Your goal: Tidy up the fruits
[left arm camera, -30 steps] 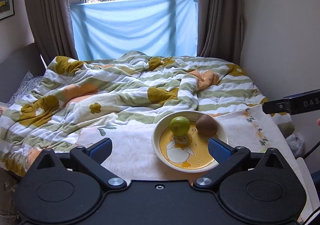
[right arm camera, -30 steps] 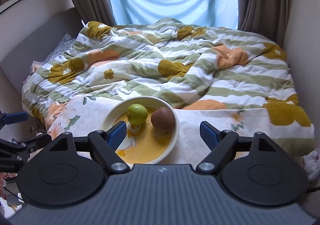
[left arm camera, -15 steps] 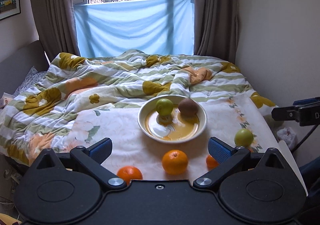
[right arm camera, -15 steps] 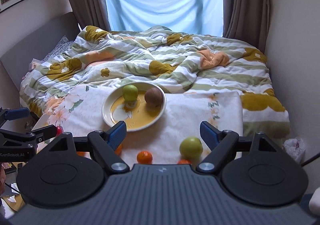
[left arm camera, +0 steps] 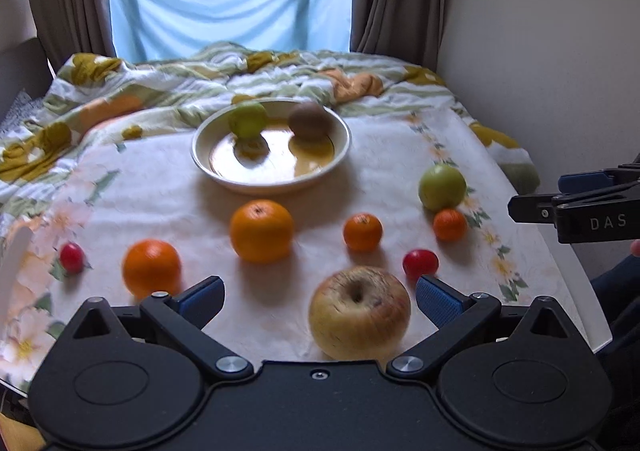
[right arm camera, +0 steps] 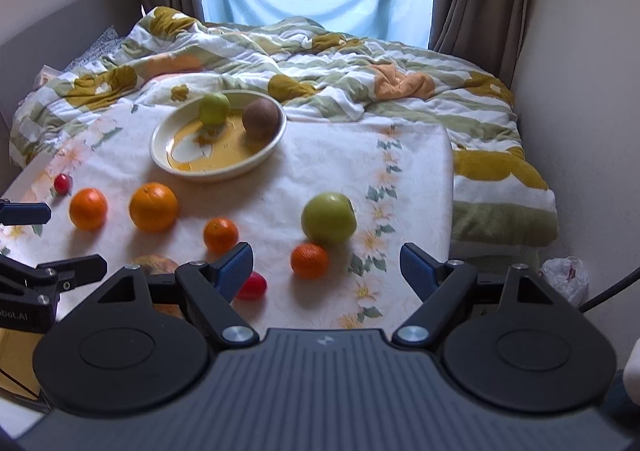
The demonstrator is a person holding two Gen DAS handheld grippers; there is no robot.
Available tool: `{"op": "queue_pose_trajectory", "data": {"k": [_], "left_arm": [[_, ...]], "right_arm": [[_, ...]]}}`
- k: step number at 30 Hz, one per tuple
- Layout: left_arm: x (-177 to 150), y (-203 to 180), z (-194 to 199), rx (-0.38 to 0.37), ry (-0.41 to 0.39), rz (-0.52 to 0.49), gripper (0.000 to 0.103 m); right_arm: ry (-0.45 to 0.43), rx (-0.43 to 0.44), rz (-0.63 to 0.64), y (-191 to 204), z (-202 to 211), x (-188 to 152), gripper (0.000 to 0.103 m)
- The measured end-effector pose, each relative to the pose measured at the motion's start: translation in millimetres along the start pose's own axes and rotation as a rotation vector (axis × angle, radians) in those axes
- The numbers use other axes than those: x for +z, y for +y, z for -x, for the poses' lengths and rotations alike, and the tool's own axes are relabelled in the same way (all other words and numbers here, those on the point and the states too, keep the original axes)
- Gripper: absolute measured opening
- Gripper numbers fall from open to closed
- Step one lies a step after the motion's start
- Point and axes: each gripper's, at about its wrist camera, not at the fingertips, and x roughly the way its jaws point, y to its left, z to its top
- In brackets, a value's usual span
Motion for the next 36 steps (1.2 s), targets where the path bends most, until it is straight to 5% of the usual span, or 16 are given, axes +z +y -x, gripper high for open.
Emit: {"op": "queue_pose_trajectory", "data": {"k": [9, 14, 22, 36], "left_arm": [[-11, -10, -45, -0.05, 0.075, 0.004, 0.101], [-14, -13, -58, -0.079, 0.105, -0.005, 0.079], [-16, -13, -56, -0.085, 0.1, -0.026, 0.079], [-16, -13, -58, -0.092, 0.091, -0.03, 0.079]], "right_arm": [[0.053, 0.006, -0.002, -14, -42, -21, 0.096], [0.08, 0.027, -0.037, -18, -58, -26, 0.095], [0.109, 0.062, -0.054, -12, -85, -27, 0.092], [0.112, 0.107, -0.03, -3, -116, -15, 0.052]]}}
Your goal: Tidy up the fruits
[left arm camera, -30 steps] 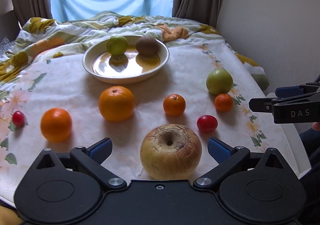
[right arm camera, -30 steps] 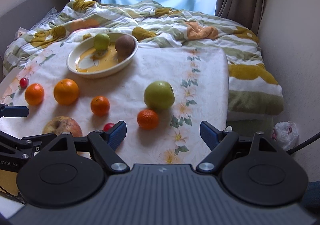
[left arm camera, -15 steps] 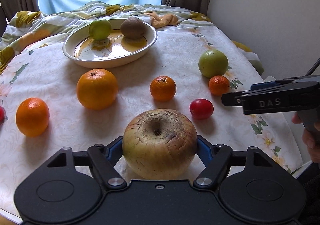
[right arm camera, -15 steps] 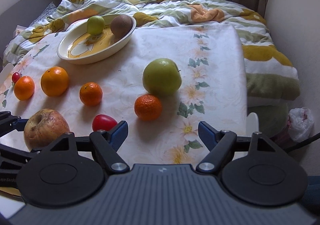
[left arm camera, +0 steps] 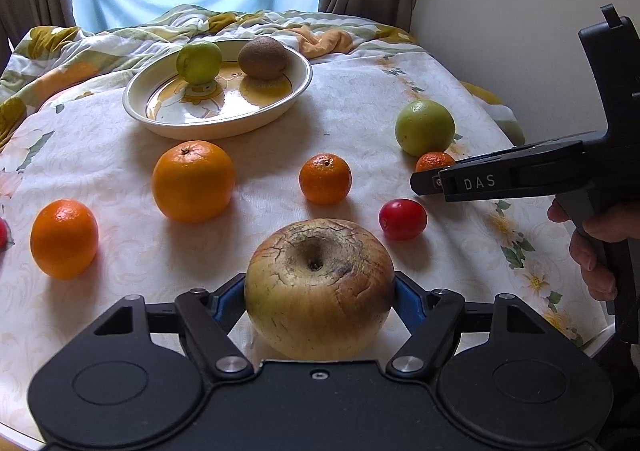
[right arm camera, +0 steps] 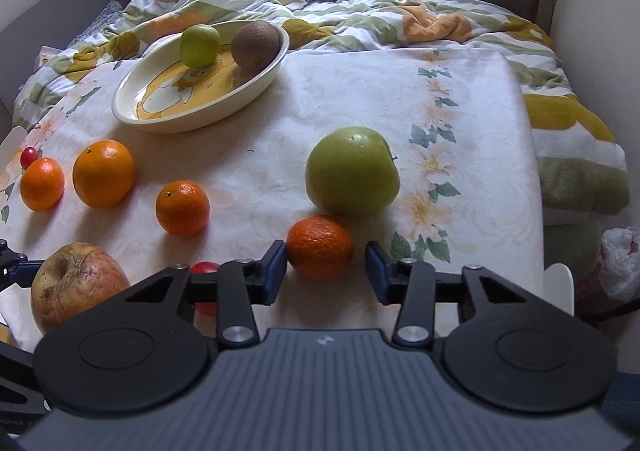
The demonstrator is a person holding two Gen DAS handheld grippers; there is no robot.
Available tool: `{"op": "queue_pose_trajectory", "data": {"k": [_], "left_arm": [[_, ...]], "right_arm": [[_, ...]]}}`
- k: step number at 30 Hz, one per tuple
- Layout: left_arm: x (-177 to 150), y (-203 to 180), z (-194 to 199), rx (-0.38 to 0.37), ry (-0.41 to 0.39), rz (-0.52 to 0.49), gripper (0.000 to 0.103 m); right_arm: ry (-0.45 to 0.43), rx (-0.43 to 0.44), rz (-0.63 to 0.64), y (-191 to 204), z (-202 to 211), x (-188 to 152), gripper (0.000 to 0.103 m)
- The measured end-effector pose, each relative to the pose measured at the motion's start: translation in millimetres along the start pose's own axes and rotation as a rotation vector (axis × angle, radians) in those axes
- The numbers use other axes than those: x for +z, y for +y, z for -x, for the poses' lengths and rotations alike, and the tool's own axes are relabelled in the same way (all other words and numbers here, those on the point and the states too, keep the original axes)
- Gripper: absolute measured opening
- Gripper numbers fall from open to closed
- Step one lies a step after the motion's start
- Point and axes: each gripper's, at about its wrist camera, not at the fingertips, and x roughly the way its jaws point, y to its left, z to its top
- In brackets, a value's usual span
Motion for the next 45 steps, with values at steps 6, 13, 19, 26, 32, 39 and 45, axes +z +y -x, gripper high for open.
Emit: {"op": "queue_pose_trajectory", "data": {"k": [6, 13, 19, 26, 32, 39, 45], "left_arm": [[-1, 2, 2, 0.0, -0.003, 0.006, 0.078], [0, 9, 8, 0.021, -0.029, 0.023, 0.078], [5, 15, 24, 0.03, -0.055, 0.044, 0.078], [23, 29, 49, 0.058, -0.102, 0.052, 0.078], [51, 52, 71, 0.073, -0.144, 0.079, 0.078], [90, 77, 84, 0.09, -0.186, 0.079, 0.078], [123, 104, 76, 0.058, -0.192, 0.071, 0.078]], "right_arm": [[-0.005, -0.006, 0.032, 6, 1, 1, 0.051], [-0.013, 0.001, 0.046, 10, 8, 1, 0.05], [-0.029, 0.009, 0.052, 19, 19, 5, 0.05], [-0.047, 0.022, 0.068, 30, 38, 17, 0.05], [-0.078, 0.021, 0.088, 42, 60, 38, 0.05], [-0.115, 0.015, 0.093, 54, 81, 73, 0.05], [-0.141, 0.007, 0.086, 68, 85, 107, 0.05]]}}
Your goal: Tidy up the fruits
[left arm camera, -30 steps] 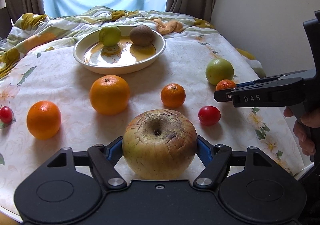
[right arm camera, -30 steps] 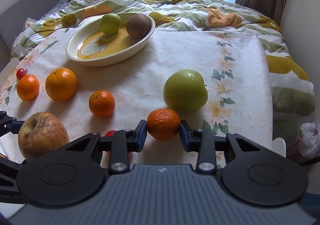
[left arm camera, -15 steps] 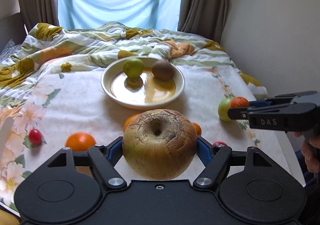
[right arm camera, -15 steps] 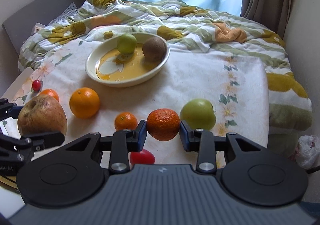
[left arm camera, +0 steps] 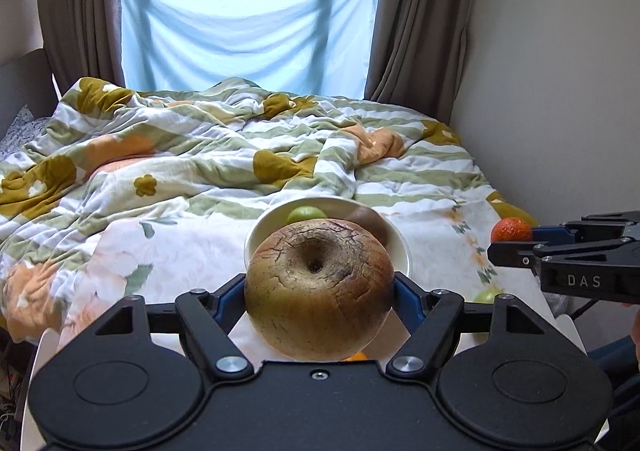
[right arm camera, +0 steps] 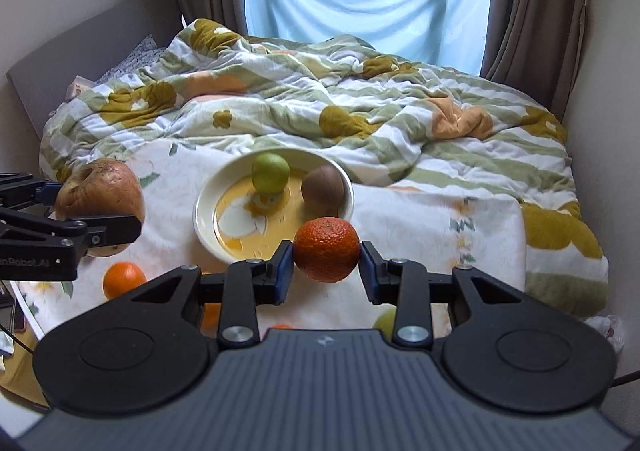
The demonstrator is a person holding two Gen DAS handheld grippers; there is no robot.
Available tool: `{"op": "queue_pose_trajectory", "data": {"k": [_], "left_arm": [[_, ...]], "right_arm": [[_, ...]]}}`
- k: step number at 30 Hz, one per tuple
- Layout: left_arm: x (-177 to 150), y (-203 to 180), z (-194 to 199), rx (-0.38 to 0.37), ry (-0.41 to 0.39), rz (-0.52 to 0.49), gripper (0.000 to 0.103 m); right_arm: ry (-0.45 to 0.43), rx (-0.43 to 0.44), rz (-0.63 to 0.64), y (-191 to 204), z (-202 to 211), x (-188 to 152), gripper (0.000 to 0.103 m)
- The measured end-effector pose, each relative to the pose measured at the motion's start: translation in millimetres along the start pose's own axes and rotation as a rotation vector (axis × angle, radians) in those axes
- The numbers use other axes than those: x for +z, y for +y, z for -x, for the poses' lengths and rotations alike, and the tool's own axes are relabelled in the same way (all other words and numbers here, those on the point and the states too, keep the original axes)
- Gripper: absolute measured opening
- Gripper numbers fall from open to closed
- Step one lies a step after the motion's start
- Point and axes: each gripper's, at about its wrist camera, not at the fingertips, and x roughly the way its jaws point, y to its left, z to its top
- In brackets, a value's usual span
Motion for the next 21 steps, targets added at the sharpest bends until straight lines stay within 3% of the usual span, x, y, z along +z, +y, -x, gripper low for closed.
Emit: {"op": "queue_pose_trajectory", "data": {"k": [11, 21], "left_arm": [[32, 41, -68, -0.003, 0.05, -0.069, 0.078], [30, 45, -135, -0.026, 0.101, -0.28, 0.078]], "right_arm": [[0.015, -0.018, -0.077, 20, -53, 40, 0.05], [0.087, -0.044, -0.139, 20, -113, 46, 0.05]]}}
